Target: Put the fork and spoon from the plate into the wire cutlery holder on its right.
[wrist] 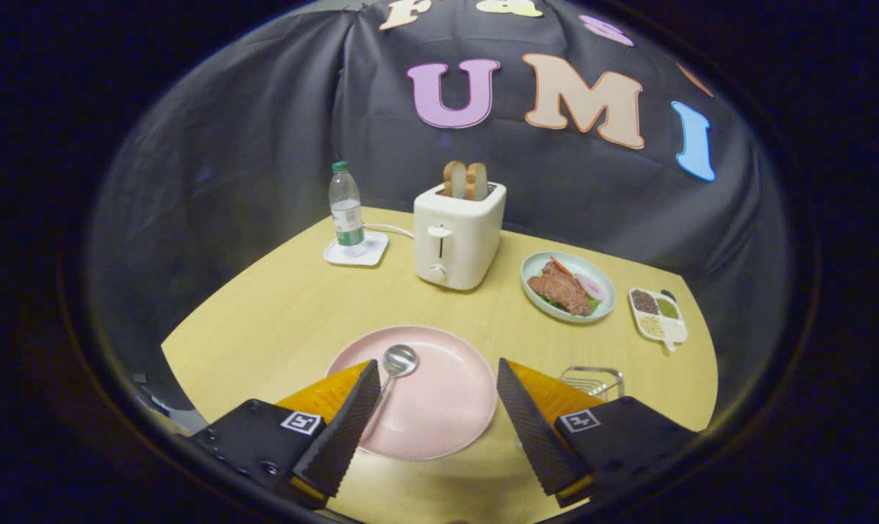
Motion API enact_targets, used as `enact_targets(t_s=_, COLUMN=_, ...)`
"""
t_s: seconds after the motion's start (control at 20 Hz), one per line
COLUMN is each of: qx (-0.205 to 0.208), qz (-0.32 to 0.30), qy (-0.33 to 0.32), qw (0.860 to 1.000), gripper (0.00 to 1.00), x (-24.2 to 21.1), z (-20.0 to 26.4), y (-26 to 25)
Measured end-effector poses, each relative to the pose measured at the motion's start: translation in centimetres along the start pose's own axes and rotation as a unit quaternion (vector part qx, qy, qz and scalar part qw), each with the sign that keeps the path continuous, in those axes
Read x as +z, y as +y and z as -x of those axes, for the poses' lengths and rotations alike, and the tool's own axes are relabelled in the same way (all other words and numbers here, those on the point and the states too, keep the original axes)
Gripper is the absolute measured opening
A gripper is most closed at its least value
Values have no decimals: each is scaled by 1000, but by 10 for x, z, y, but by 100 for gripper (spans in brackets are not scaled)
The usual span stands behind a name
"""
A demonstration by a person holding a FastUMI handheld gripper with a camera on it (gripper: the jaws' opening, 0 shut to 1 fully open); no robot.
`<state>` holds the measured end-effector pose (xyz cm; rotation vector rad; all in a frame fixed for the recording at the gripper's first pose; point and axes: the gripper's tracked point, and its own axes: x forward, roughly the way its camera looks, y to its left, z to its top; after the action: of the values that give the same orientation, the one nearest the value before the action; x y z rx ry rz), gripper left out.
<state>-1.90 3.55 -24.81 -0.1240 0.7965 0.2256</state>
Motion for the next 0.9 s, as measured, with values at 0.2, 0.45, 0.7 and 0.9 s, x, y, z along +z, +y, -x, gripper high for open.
enact_targets(t_s=0.2, qx=-5, qz=9, qy=22, qw=1000, gripper=100, x=-25, z=-20, y=17)
enact_targets(t_s=0.45, qx=-8, qz=19, qy=55, qw=998, gripper=100, x=-51, z=-41, y=30)
enact_targets(t_s=0.7, qx=-5, qz=25, qy=87, qw=996, gripper=96, x=-76, z=-58, y=41)
enact_targets(t_s=0.9, qx=4, qz=31, qy=121, qw=992, gripper=72, x=-97, z=-65, y=53)
